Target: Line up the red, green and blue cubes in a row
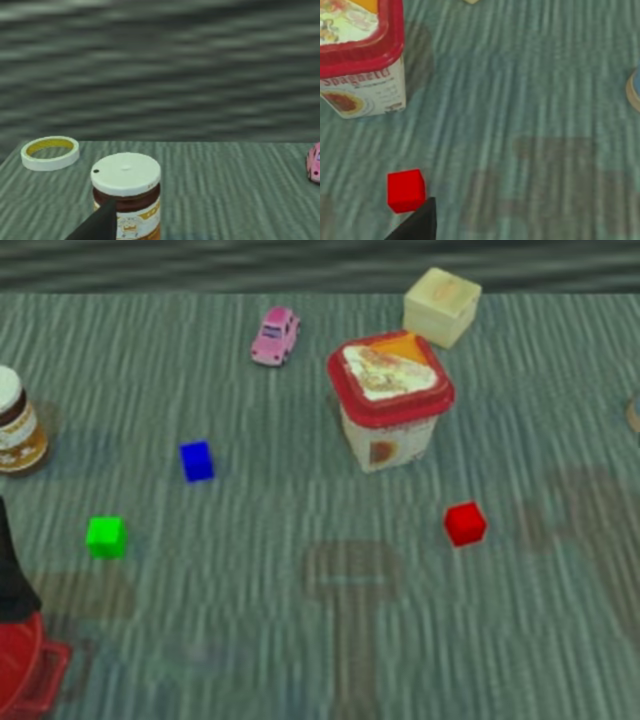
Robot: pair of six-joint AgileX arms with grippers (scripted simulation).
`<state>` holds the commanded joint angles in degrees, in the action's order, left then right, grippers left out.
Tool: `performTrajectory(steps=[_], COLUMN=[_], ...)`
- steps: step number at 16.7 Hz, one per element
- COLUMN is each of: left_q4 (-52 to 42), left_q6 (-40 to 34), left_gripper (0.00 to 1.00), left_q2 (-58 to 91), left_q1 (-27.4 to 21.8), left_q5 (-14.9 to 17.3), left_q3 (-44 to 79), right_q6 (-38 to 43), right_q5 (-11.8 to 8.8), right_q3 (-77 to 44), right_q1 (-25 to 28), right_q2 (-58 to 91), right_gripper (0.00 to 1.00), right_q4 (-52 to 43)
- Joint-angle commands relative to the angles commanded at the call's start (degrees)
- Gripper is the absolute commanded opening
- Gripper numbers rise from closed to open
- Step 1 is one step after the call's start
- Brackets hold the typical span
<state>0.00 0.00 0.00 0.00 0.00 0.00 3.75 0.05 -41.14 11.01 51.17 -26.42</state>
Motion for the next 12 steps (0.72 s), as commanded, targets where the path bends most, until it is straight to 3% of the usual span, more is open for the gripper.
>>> performTrajectory(steps=[6,12], left_q4=[0.0,0.0], left_q6=[0.0,0.0], left_gripper=[1.0,1.0], left_q2=[0.0,0.0], left_q1=[0.0,0.0], left_q5=[0.0,0.0], left_q3=[0.0,0.0], right_q6=[2.3,4.3], right_q5=[0.2,0.2], right_q3=[-26.4,-47.4], right_q1=[7.2,12.8], right_q2=[38.2,64.0], right_gripper=[1.0,1.0], right_q4=[-18.1,-31.3])
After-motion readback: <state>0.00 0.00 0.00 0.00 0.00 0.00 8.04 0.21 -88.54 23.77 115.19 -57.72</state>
